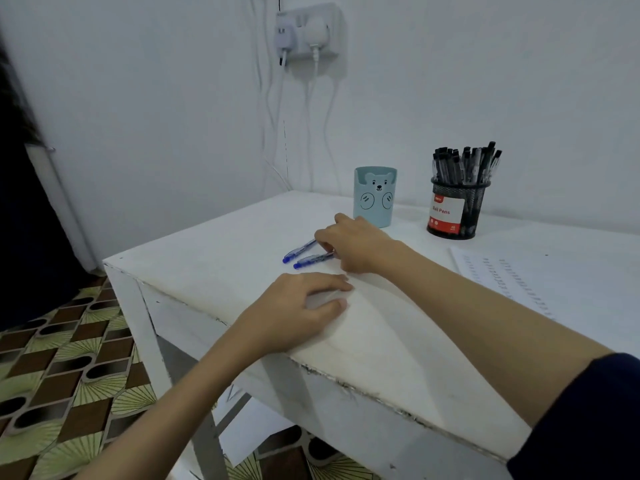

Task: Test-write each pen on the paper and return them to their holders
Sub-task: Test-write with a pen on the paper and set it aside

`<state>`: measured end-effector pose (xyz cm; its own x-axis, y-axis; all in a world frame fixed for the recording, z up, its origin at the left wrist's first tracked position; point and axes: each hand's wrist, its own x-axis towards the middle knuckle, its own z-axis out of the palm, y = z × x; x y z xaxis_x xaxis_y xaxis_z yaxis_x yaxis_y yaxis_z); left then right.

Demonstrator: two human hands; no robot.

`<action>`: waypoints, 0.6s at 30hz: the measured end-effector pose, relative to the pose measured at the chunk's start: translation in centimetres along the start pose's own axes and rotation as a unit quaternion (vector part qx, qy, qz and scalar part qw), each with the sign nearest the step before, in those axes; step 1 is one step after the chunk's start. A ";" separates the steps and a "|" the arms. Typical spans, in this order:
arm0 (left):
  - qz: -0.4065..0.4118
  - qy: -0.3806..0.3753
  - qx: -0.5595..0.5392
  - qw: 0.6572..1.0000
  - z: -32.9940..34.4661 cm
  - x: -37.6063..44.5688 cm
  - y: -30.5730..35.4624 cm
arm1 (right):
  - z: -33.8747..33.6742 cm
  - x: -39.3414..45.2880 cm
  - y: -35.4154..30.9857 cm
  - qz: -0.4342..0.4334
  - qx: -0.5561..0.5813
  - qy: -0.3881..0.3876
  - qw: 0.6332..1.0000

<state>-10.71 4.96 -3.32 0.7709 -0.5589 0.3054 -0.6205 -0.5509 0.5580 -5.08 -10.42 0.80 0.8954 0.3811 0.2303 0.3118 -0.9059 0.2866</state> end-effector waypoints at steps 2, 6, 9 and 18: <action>0.002 0.002 -0.005 1.000 0.0 -0.1 0.0 | -0.4 -0.6 0.4 0.007 -0.010 -0.018 1.000; 0.004 -0.005 -0.009 1.000 -0.1 -0.3 0.0 | -1.6 -3.1 2.2 0.074 0.052 -0.047 0.995; 0.007 -0.012 -0.002 1.000 -0.3 -0.2 -0.1 | -2.9 -5.2 4.4 0.130 0.120 -0.034 0.984; 0.084 -0.038 -0.001 0.996 2.0 1.3 4.8 | -7.5 -17.0 10.1 0.343 0.657 0.168 0.650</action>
<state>-12.92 0.36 -1.80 0.6425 -0.6892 0.3349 -0.7399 -0.4442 0.5052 -19.55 -24.67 6.77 0.9159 -0.3774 0.1369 0.0747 -0.1748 -0.9818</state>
